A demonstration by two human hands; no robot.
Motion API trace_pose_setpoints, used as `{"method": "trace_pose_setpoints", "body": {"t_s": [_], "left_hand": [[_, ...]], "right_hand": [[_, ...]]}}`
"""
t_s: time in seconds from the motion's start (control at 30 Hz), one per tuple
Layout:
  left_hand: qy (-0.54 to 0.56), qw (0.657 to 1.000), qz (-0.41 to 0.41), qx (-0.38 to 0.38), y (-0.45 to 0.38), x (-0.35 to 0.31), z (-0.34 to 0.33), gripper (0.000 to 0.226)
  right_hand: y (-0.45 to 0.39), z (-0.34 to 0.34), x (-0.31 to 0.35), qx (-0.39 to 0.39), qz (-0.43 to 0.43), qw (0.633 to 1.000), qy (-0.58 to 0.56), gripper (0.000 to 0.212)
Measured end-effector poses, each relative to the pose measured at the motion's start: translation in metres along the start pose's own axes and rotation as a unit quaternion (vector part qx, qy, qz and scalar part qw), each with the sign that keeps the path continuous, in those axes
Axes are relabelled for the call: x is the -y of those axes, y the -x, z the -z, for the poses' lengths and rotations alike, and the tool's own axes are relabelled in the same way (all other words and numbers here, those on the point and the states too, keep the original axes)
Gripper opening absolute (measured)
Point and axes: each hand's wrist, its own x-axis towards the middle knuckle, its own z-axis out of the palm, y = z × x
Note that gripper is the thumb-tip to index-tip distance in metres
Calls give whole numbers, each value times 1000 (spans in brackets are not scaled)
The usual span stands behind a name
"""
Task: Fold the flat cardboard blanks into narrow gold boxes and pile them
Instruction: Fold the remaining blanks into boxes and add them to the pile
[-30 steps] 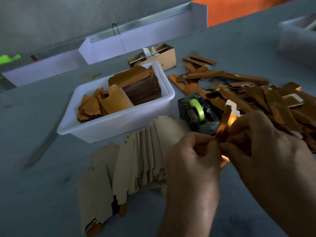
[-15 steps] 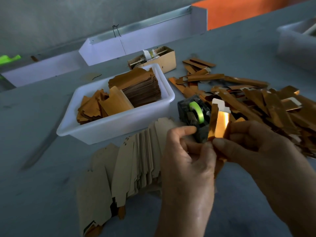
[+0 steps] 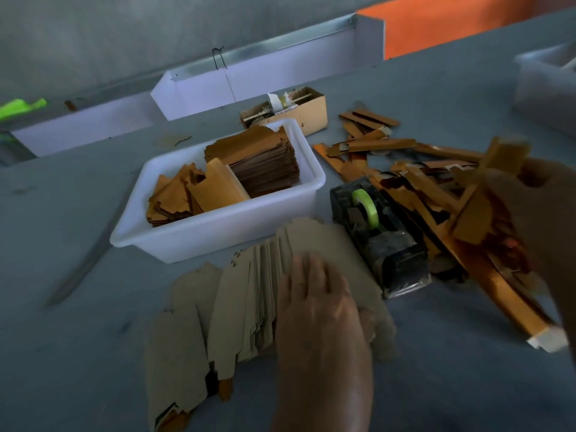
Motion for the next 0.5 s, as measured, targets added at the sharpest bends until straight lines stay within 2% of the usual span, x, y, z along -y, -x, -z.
{"method": "trace_pose_setpoints", "body": {"t_s": [0.07, 0.13, 0.17, 0.3, 0.4, 0.5], "left_hand": [[-33, 999, 1, 1, 0, -1, -2, 60], [-31, 999, -13, -33, -2, 0, -11, 48], [-23, 998, -15, -48, -4, 1, -13, 42], [33, 996, -34, -73, -4, 7, -12, 22], [69, 992, -34, -102, -3, 13, -11, 31], [126, 981, 15, -144, -1, 15, -6, 38]], "right_hand": [[-32, -5, -21, 20, -32, 998, 60, 27], [-50, -14, -46, 66, -79, 989, 104, 33], [-46, -15, -54, 61, -68, 990, 110, 38], [23, -14, -27, -69, 86, 992, 59, 42], [68, -14, -6, -100, 188, 975, 65, 35], [110, -14, -8, -92, 249, 958, 106, 37]]}}
